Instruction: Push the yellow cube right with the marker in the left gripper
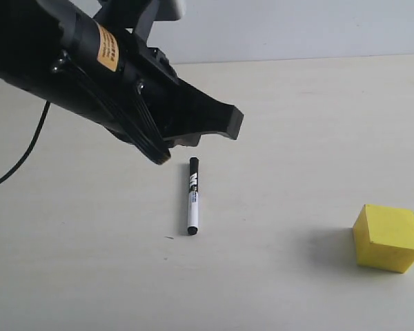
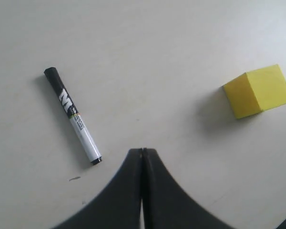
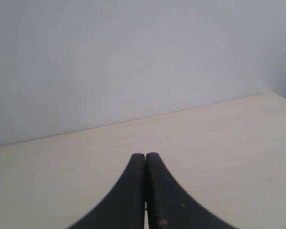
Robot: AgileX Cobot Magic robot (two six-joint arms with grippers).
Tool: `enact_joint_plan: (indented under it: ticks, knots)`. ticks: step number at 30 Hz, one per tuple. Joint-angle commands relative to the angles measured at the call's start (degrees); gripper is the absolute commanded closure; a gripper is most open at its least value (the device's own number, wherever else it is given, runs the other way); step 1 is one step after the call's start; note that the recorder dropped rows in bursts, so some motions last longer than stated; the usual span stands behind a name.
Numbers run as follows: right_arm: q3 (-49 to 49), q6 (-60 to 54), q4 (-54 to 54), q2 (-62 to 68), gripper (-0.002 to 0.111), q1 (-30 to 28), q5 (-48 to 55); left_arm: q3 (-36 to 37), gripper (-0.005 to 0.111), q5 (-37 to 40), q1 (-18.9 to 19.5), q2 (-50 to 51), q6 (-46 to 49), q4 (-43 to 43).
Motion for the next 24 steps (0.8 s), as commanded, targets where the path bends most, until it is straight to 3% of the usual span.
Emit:
enact_joint_plan:
  ticks: [1, 5, 7, 13, 17, 24]
  knots:
    - [0.26, -0.26, -0.03, -0.35, 0.108, -0.37, -0.30, 0.21, 0.107, -0.68, -0.16, -0.20, 0.88, 6.26]
    - [0.26, -0.26, -0.03, -0.35, 0.108, -0.37, -0.30, 0.21, 0.107, 1.36, -0.16, -0.10, 3.86, 9.33]
    - [0.26, -0.26, -0.03, -0.35, 0.108, -0.37, -0.30, 0.21, 0.107, 1.85, -0.16, -1.03, 0.60, 8.69]
    - [0.26, -0.26, -0.03, -0.35, 0.108, -0.37, -0.30, 4.26, 0.107, 3.23, 2.14, -13.36, -0.61, 9.75]
    - [0.26, -0.26, -0.03, -0.35, 0.108, -0.37, -0.30, 12.73, 0.107, -3.58, 7.36, -22.49, -2.78, 9.75]
    - [0.26, -0.26, -0.03, -0.35, 0.108, -0.37, -0.30, 32.86, 0.107, -18.31, 20.78, -39.99, -6.61, 9.75]
